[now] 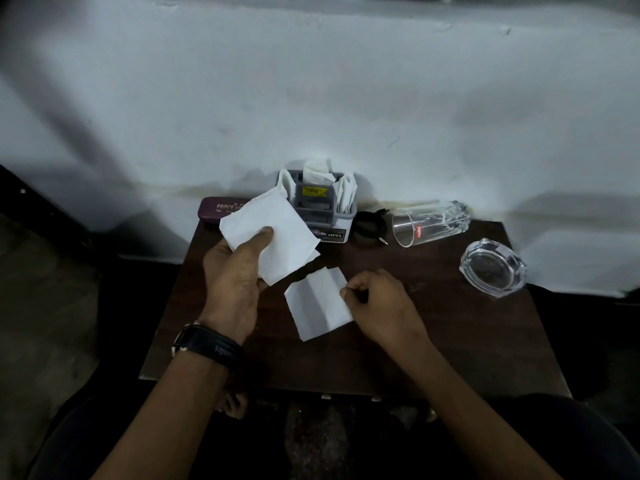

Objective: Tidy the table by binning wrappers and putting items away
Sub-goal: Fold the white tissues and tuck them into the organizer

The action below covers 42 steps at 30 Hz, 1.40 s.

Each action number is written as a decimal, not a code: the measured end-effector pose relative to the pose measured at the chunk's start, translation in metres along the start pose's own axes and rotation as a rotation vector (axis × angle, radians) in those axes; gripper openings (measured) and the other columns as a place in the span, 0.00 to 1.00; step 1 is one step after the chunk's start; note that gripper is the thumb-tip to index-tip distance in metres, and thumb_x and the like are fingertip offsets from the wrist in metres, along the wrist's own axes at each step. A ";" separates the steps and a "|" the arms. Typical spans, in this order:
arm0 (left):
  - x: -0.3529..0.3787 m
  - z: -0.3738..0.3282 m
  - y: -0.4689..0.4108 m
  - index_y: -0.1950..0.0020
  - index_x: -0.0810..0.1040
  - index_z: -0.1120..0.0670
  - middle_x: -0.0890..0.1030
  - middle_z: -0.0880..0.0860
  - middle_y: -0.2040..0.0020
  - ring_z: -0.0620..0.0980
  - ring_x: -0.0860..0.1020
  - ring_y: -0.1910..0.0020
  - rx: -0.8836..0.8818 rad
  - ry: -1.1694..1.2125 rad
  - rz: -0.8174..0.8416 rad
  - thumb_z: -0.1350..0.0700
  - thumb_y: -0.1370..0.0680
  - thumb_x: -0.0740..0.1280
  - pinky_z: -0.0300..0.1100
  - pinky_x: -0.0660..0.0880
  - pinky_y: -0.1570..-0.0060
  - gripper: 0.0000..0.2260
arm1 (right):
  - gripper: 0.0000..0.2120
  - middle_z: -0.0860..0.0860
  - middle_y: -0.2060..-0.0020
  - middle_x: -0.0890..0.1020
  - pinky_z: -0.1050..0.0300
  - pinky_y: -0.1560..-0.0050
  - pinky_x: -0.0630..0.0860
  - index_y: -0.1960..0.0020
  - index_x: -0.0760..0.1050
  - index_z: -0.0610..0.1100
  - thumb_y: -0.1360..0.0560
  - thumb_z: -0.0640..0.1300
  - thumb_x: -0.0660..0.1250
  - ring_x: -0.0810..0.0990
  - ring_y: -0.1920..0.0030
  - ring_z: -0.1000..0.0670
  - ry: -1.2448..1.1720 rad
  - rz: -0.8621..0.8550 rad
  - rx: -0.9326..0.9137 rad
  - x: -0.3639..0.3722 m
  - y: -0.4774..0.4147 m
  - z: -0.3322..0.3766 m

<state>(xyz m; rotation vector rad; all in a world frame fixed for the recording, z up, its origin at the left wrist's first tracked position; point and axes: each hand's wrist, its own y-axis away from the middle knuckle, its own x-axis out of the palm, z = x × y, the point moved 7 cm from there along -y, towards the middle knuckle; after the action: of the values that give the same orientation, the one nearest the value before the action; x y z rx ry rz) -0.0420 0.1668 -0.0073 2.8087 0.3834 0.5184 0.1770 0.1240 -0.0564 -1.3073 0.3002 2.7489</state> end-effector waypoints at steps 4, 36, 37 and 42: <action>0.000 0.002 0.000 0.53 0.84 0.48 0.88 0.44 0.53 0.44 0.86 0.54 -0.008 -0.009 -0.013 0.62 0.23 0.73 0.42 0.82 0.62 0.09 | 0.15 0.48 0.43 0.74 0.48 0.41 0.78 0.35 0.78 0.47 0.20 0.51 0.66 0.77 0.42 0.46 0.091 0.009 -0.008 0.005 0.001 0.001; 0.034 0.046 0.020 0.49 0.85 0.56 0.88 0.58 0.52 0.54 0.85 0.54 -0.160 -0.269 0.205 0.61 0.19 0.67 0.46 0.80 0.56 0.07 | 0.07 0.57 0.46 0.86 0.63 0.40 0.76 0.47 0.85 0.46 0.23 0.41 0.72 0.82 0.43 0.62 -0.464 -0.243 -0.274 -0.042 0.019 0.063; 0.037 0.046 0.022 0.49 0.86 0.58 0.88 0.59 0.53 0.54 0.85 0.55 -0.151 -0.256 0.229 0.61 0.18 0.65 0.45 0.80 0.57 0.09 | 0.07 0.55 0.44 0.85 0.62 0.37 0.76 0.47 0.86 0.45 0.24 0.40 0.71 0.81 0.41 0.61 -0.411 -0.279 -0.318 -0.038 0.021 0.067; 0.045 0.050 0.026 0.52 0.84 0.58 0.87 0.56 0.59 0.50 0.85 0.60 -0.233 -0.109 0.232 0.57 0.15 0.60 0.41 0.80 0.59 0.14 | 0.10 0.52 0.41 0.84 0.56 0.34 0.76 0.44 0.85 0.44 0.24 0.42 0.70 0.80 0.37 0.54 -0.302 -0.340 -0.342 -0.033 0.021 0.071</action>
<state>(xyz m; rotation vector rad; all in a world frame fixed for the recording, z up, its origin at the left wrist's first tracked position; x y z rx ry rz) 0.0230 0.1461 -0.0310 2.6516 -0.0258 0.4226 0.1401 0.1186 0.0161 -0.8689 -0.3919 2.7121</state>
